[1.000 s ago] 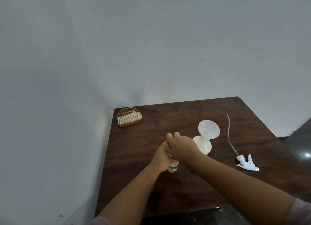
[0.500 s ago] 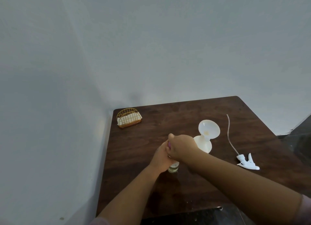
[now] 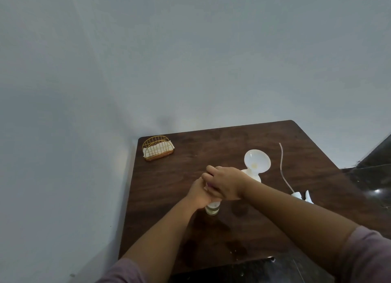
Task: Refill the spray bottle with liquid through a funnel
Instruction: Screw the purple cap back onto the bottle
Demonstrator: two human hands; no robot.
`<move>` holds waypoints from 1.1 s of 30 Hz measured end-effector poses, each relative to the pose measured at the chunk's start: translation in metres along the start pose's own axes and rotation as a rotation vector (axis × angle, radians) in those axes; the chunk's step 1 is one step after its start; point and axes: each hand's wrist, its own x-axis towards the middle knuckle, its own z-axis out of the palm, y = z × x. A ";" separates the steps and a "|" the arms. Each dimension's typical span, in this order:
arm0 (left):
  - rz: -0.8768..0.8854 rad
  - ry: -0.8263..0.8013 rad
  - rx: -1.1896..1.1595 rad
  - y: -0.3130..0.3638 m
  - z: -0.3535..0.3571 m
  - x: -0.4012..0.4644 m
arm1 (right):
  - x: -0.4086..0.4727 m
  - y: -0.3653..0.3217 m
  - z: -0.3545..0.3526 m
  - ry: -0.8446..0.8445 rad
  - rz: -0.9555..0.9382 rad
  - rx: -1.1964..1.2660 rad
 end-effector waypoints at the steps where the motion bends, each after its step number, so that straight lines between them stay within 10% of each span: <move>1: -0.012 -0.025 -0.039 0.000 -0.001 0.000 | 0.000 0.004 0.002 0.005 0.010 -0.011; 12: -0.091 0.152 0.046 0.008 0.013 -0.008 | 0.018 -0.024 0.016 0.023 0.325 -0.142; 19: -0.086 0.062 -0.041 0.005 0.003 -0.008 | 0.014 -0.003 -0.010 -0.004 0.074 -0.144; 33: -0.134 0.227 0.003 0.006 0.021 -0.008 | 0.019 -0.031 0.007 0.039 0.484 -0.001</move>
